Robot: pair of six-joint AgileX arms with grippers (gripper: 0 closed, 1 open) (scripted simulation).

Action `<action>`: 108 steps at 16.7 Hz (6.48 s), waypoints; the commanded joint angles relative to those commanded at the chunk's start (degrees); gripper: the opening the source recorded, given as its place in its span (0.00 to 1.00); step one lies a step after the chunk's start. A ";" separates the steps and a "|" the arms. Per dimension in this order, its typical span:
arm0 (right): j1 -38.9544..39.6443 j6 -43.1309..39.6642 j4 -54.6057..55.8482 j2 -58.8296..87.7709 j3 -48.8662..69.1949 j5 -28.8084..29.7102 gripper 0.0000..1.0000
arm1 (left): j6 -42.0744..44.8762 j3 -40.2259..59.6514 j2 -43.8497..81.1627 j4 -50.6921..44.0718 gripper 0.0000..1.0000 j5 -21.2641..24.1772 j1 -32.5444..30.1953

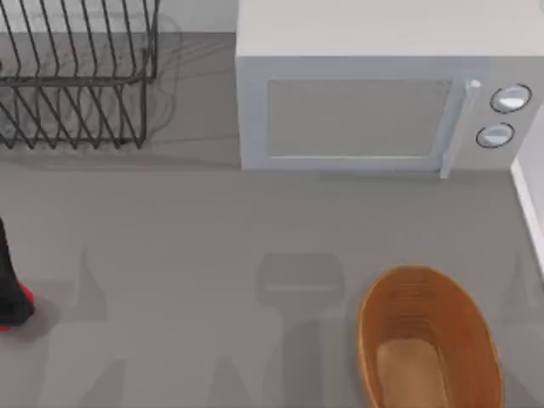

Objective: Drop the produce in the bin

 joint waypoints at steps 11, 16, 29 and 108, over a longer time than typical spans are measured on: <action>0.00 0.00 0.00 0.00 0.00 0.00 1.00 | 9.75 19.05 27.41 -17.73 1.00 0.06 1.03; 0.00 0.00 0.00 0.00 0.00 0.00 1.00 | 18.19 34.69 56.65 -34.05 1.00 0.26 1.81; 0.00 0.00 0.00 0.00 0.00 0.00 1.00 | 30.44 58.74 93.01 -56.14 1.00 0.41 3.01; 0.00 0.00 0.00 0.00 0.00 0.00 1.00 | -54.39 134.82 131.33 -95.53 0.00 -0.47 -58.14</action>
